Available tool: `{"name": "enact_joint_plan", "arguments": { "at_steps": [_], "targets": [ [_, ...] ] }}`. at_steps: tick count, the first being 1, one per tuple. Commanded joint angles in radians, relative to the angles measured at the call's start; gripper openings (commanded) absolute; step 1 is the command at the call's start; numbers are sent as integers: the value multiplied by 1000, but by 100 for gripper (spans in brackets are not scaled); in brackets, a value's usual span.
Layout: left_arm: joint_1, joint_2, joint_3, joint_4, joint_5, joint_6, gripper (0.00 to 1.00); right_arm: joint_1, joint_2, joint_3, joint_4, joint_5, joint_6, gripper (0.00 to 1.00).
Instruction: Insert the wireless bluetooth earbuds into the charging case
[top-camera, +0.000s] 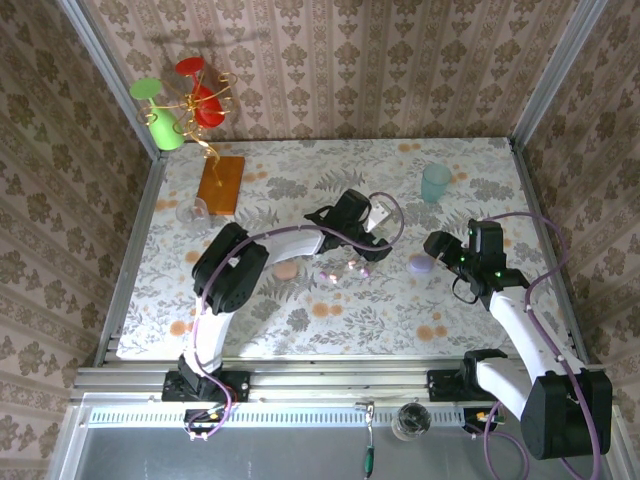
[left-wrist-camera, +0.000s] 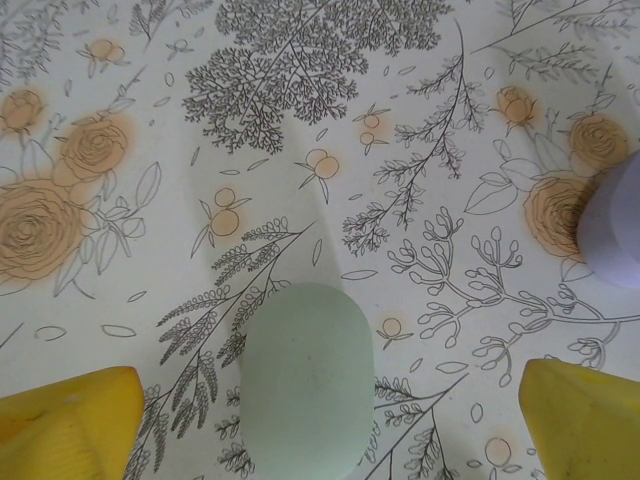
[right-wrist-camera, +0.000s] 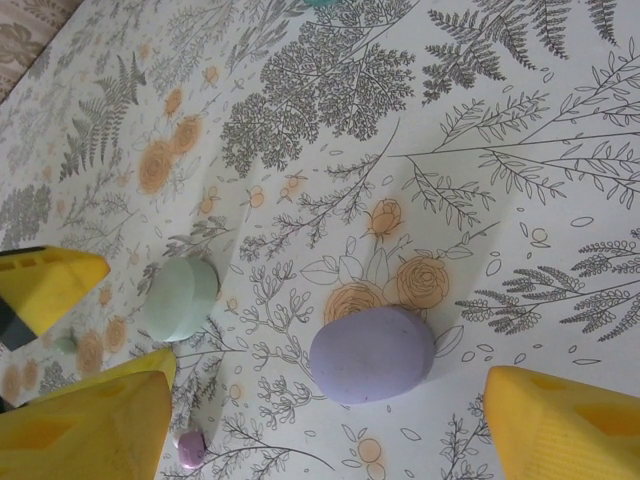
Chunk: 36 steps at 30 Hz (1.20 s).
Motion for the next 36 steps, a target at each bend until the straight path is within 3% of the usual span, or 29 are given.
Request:
{"name": "enact_joint_plan", "arguments": {
  "at_steps": [1,12,26,33,36],
  "targets": [
    [9,28,46,-55,27,-14,96,-5,-7,26,-34,11,-29,83],
    [17,89,70,-81,51,13,88,-5,-24,5,-29,12,-21,82],
    [18,74,26,-47,76,39,45,-5,-41,4,-28,6,-13,82],
    [19,-7,-55,22,95,50,41,-5,-49,22,-41,-8,0,81],
    [21,-73,-130,107,166,94,41,-5,-54,30,-49,-34,-1,81]
  ]
}}
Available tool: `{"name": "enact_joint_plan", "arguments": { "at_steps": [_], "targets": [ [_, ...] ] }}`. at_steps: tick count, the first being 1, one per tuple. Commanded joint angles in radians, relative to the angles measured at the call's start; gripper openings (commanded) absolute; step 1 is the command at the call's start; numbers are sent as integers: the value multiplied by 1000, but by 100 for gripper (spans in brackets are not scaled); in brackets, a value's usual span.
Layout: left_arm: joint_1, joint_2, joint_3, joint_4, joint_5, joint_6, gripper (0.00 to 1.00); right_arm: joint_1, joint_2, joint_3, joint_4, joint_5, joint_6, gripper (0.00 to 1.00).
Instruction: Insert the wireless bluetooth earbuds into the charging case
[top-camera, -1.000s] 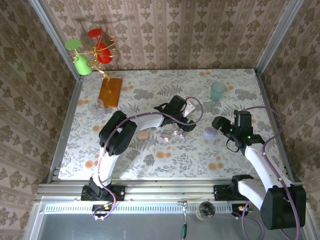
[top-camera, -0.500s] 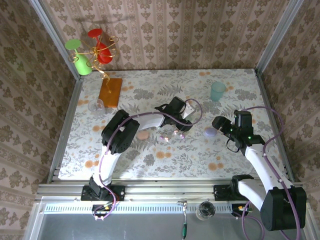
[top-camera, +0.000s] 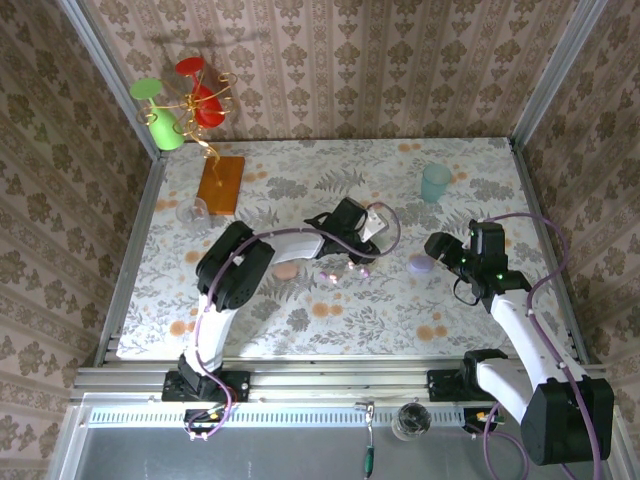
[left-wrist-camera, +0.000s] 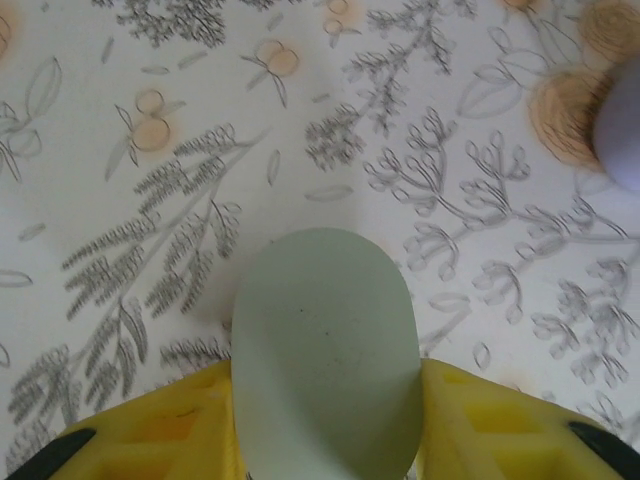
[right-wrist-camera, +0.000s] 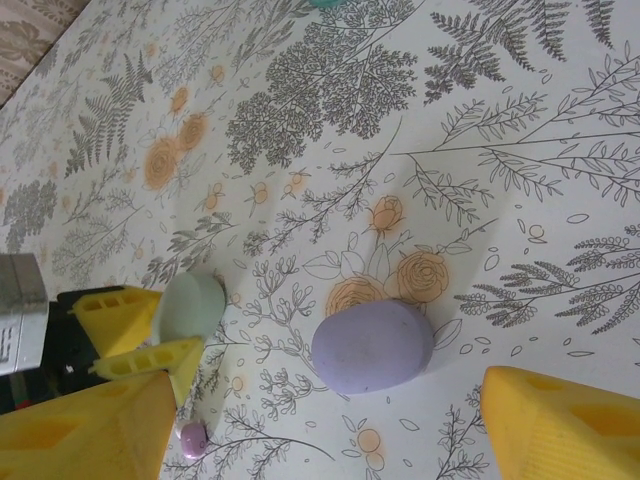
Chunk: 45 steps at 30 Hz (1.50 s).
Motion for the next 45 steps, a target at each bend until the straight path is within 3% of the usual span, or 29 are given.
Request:
{"name": "enact_joint_plan", "arguments": {
  "at_steps": [1,6,12,17,22,31,36,42,45],
  "targets": [
    [11,-103,-76,108,115,68,41,-5,-24,31,-40,-35,-4,81],
    [45,-191,-169,165,231,117,41,-5,-40,37,-83,-123,-37,81],
    [68,-328,-294,228,358,209,42,-5,-29,49,-41,-404,-6,81],
    [75,-422,-357,243,462,253,42,0,28,41,114,-634,89,81],
    [74,-470,-390,285,496,253,42,40,99,38,281,-756,217,80],
    [72,-493,-405,325,519,240,42,167,177,85,353,-729,267,78],
    [70,-500,-409,327,525,241,42,203,215,93,391,-710,288,71],
    [68,-505,-416,320,527,244,42,205,227,88,400,-700,291,52],
    [68,-502,-415,321,527,243,42,204,231,90,394,-703,292,37]
  ]
}}
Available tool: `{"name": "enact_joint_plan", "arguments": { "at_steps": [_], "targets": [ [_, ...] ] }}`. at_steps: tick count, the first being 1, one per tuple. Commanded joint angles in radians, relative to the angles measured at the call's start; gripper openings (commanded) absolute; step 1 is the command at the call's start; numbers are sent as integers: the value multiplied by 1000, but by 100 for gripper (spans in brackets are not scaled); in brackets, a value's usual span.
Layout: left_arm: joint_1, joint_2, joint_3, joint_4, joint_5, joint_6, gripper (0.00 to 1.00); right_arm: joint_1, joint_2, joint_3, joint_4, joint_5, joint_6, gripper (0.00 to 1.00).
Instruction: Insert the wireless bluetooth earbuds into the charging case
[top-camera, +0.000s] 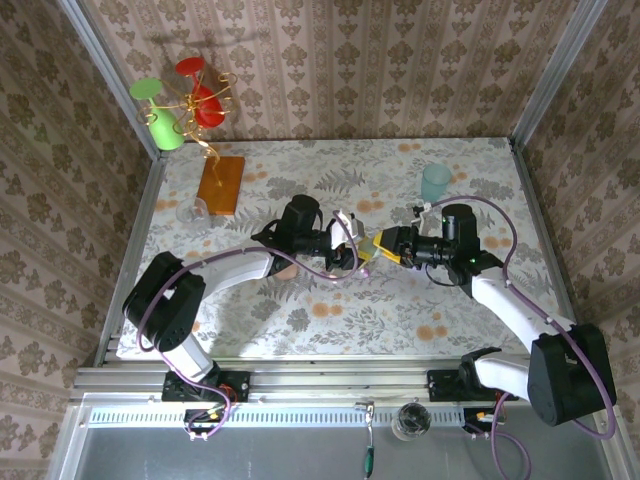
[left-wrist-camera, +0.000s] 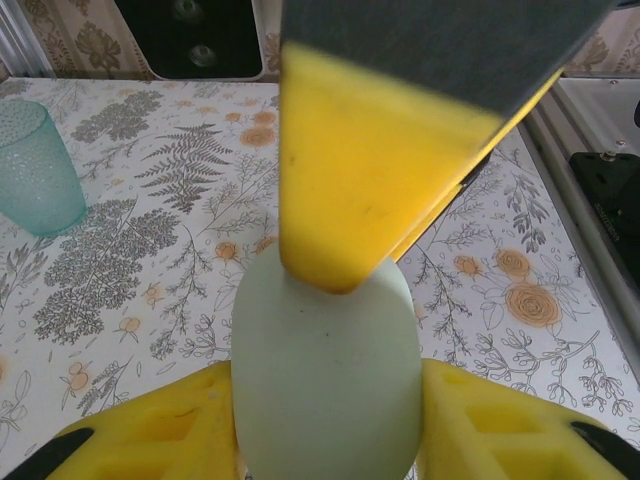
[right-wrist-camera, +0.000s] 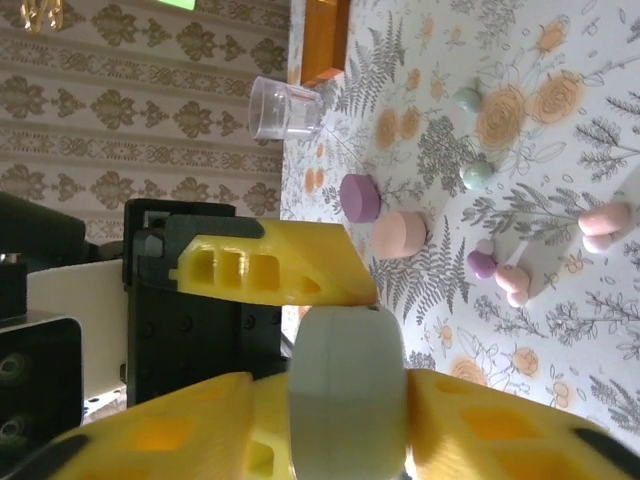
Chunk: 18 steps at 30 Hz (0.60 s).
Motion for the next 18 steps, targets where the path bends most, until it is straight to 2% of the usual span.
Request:
{"name": "enact_joint_plan", "arguments": {
  "at_steps": [1,5,6,8,11,13,18],
  "targets": [
    [-2,-31,-18,12,26,23,42,4,8,20,18,-7,-1,34],
    [-3,-27,-13,19,23,21,42,-1,16,22,7,-7,-2,27],
    [-2,-27,-11,19,23,21,42,-1,19,24,2,-5,-2,28],
    [-3,-27,-7,19,22,21,42,-2,28,27,2,-3,-3,36],
    [-2,-27,-3,20,23,22,42,-1,42,30,3,-5,-4,37],
    [-3,-28,-3,21,22,21,42,-1,49,31,6,-3,-2,34],
    [-4,-30,-15,47,13,17,45,-4,46,31,13,-7,5,20]
  ]
}}
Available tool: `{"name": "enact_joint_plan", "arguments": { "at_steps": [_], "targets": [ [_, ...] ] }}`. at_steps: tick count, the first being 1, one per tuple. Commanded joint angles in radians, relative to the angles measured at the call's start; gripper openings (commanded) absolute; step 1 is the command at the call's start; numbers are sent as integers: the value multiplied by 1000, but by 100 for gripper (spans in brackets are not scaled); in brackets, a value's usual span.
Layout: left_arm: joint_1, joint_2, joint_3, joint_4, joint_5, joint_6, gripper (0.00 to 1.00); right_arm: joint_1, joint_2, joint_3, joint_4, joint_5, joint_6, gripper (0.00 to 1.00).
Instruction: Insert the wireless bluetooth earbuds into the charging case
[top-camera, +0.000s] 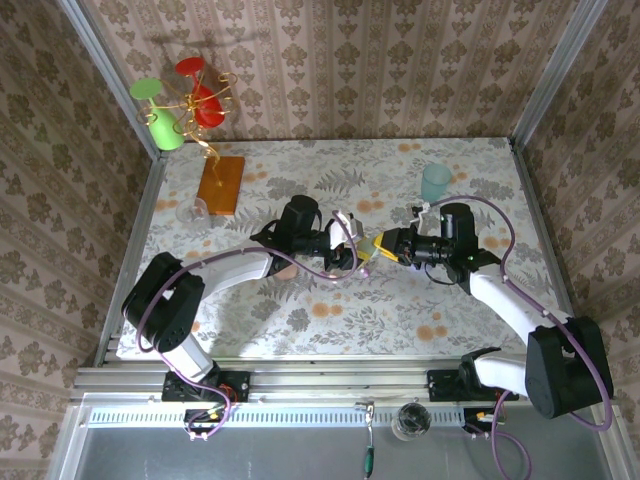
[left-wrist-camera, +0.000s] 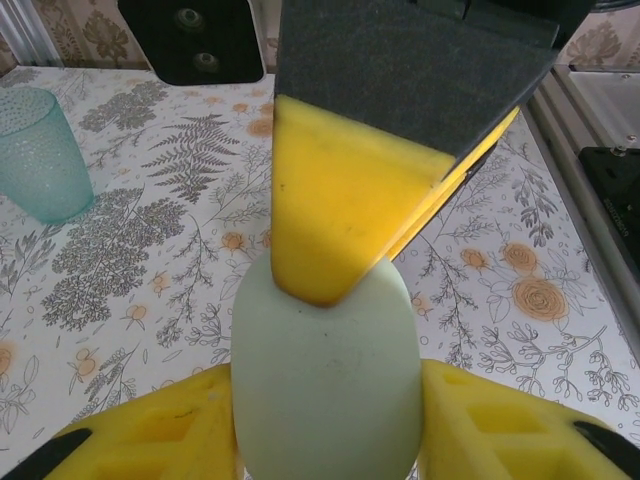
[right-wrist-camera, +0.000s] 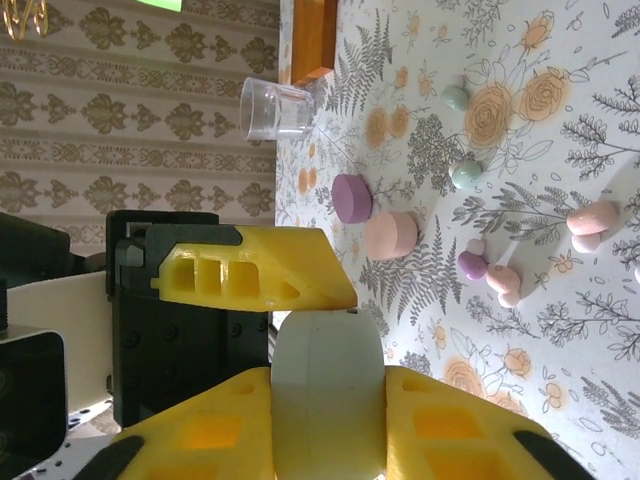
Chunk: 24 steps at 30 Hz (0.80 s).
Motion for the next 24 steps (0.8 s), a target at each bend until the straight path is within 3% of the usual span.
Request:
{"name": "enact_joint_plan", "arguments": {
  "at_steps": [1,6,13,17,24],
  "targets": [
    [-3,-26,-18,74,28,10,48,-6,2,21,10,0,14,18],
    [25,-38,-74,245,47,-108,66,-36,-45,7,57,-24,71,15],
    [57,-68,-179,582,52,-290,87,-74,-101,-37,298,-102,289,11],
    [74,-59,-216,784,51,-396,89,-75,-107,-45,455,-117,441,11],
    [92,-29,-210,959,75,-493,89,-46,-81,-33,683,-100,659,11]
  ]
}}
